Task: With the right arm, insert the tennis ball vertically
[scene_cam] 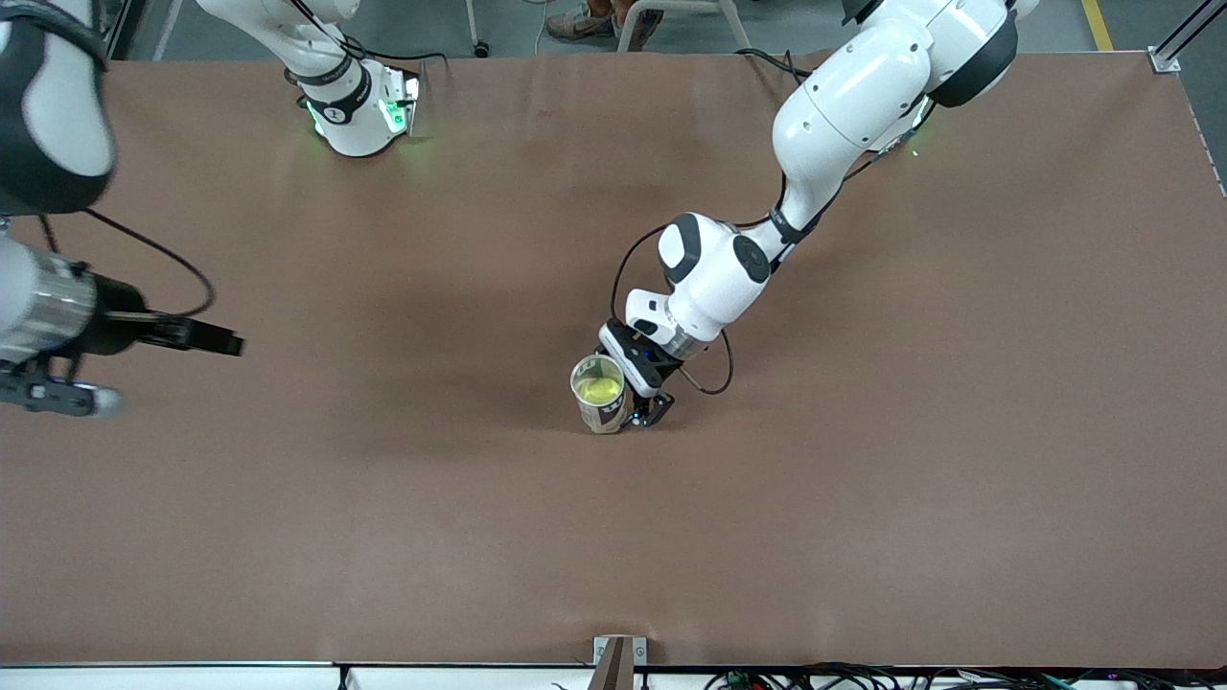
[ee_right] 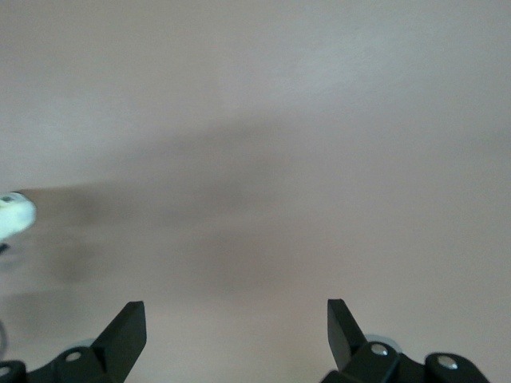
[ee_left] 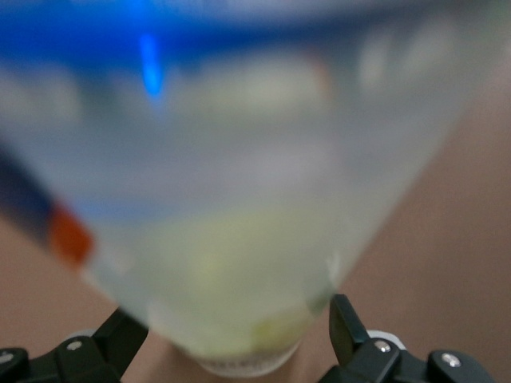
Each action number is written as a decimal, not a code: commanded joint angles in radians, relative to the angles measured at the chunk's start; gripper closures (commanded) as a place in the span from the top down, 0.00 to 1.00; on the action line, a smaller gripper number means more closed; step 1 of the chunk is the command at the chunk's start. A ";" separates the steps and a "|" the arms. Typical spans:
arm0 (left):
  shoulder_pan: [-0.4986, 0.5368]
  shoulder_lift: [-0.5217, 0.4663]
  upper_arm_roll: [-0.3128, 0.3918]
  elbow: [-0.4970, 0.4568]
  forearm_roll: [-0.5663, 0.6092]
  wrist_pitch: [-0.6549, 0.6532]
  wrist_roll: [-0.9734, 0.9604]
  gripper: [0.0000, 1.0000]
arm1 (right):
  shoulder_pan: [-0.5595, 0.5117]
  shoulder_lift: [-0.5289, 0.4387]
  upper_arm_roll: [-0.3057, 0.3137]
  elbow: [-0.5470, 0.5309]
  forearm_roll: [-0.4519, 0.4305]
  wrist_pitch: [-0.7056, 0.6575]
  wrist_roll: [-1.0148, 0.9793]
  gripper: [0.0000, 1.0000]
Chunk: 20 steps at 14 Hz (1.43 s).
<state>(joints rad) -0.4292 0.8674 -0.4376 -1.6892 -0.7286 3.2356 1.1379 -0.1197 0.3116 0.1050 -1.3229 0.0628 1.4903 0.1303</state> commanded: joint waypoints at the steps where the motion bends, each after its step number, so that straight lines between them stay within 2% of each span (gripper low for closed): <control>1: 0.027 -0.015 -0.006 -0.026 -0.009 -0.003 0.006 1.00 | -0.089 -0.051 0.021 -0.030 -0.046 0.002 -0.224 1.00; 4: 0.056 -0.039 -0.006 -0.043 -0.012 -0.040 0.005 1.00 | -0.103 -0.129 0.003 -0.019 -0.064 -0.004 -0.270 1.00; 7: 0.108 -0.079 -0.006 -0.081 -0.012 -0.111 0.000 1.00 | 0.062 -0.181 -0.172 -0.022 -0.064 0.008 -0.271 1.00; 8: 0.125 -0.097 -0.003 -0.099 -0.012 -0.135 0.000 1.00 | 0.078 -0.184 -0.189 -0.022 -0.064 0.017 -0.271 1.00; 11: 0.187 -0.140 -0.001 -0.154 -0.012 -0.194 0.000 1.00 | 0.078 -0.222 -0.192 -0.042 -0.061 0.067 -0.252 1.00; 14: 0.248 -0.165 -0.001 -0.205 -0.012 -0.212 -0.001 1.00 | 0.075 -0.302 -0.188 -0.165 -0.061 0.165 -0.212 1.00; 16: 0.288 -0.192 0.000 -0.233 -0.012 -0.246 -0.003 1.00 | 0.067 -0.313 -0.185 -0.183 -0.060 0.162 -0.210 1.00; 17: 0.317 -0.208 0.007 -0.231 -0.011 -0.304 -0.012 1.00 | 0.069 -0.313 -0.186 -0.183 -0.060 0.150 -0.209 1.00; 18: 0.331 -0.225 0.037 -0.224 -0.008 -0.372 -0.018 1.00 | 0.071 -0.319 -0.186 -0.191 -0.060 0.131 -0.205 1.00; 20: 0.322 -0.260 0.135 -0.190 0.001 -0.501 -0.027 1.00 | 0.075 -0.367 -0.186 -0.278 -0.061 0.177 -0.198 1.00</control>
<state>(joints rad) -0.1058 0.6751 -0.3726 -1.8779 -0.7285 2.8496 1.1327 -0.0556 0.0211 -0.0796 -1.4873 0.0197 1.6235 -0.0908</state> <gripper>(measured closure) 0.000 0.000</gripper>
